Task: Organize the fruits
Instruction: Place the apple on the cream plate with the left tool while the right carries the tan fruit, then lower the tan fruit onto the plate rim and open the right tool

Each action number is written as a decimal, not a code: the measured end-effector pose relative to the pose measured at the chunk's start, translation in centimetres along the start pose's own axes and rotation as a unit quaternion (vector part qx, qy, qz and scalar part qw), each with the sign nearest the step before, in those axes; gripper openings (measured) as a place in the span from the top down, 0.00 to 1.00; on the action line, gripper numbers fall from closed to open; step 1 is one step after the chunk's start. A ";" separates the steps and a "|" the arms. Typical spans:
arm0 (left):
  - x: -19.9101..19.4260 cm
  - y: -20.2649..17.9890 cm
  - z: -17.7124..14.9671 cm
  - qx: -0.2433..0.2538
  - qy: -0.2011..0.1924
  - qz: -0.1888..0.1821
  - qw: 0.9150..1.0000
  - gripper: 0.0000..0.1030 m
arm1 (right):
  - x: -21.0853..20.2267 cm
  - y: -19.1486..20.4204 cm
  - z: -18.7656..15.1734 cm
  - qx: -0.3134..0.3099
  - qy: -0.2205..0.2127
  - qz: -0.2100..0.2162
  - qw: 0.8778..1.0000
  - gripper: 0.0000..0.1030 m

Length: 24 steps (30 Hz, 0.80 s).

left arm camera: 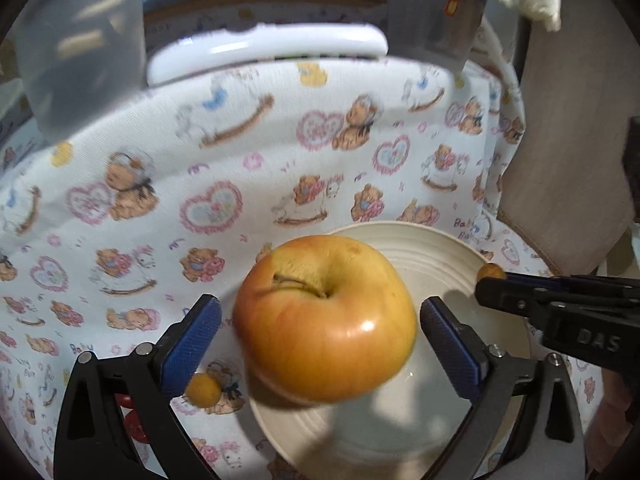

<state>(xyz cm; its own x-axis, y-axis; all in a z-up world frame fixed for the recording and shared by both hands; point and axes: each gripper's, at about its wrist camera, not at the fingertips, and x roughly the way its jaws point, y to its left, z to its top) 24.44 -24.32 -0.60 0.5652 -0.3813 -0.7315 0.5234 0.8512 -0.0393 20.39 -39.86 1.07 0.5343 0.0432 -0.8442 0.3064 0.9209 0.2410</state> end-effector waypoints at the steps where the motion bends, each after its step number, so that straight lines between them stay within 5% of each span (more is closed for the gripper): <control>1: -0.3 0.1 0.0 0.000 -0.002 -0.002 1.000 0.03 | 0.1 0.1 0.0 -0.001 0.000 0.000 1.000 0.77; 13: -5.0 4.5 -1.7 -0.011 -0.037 0.052 0.998 0.03 | 0.7 1.0 0.0 -0.019 0.009 0.000 1.000 0.77; 24: -9.3 8.8 -3.4 -0.059 -0.064 0.059 0.995 0.03 | 2.2 3.0 -0.7 -0.051 0.020 -0.021 0.998 0.77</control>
<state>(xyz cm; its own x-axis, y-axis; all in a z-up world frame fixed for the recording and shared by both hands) 21.61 -12.06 3.56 0.6981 -0.3132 -0.6439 0.3750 0.9260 -0.0438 21.89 -36.73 -0.44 0.4905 0.0162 -0.8713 0.2451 0.9569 0.1557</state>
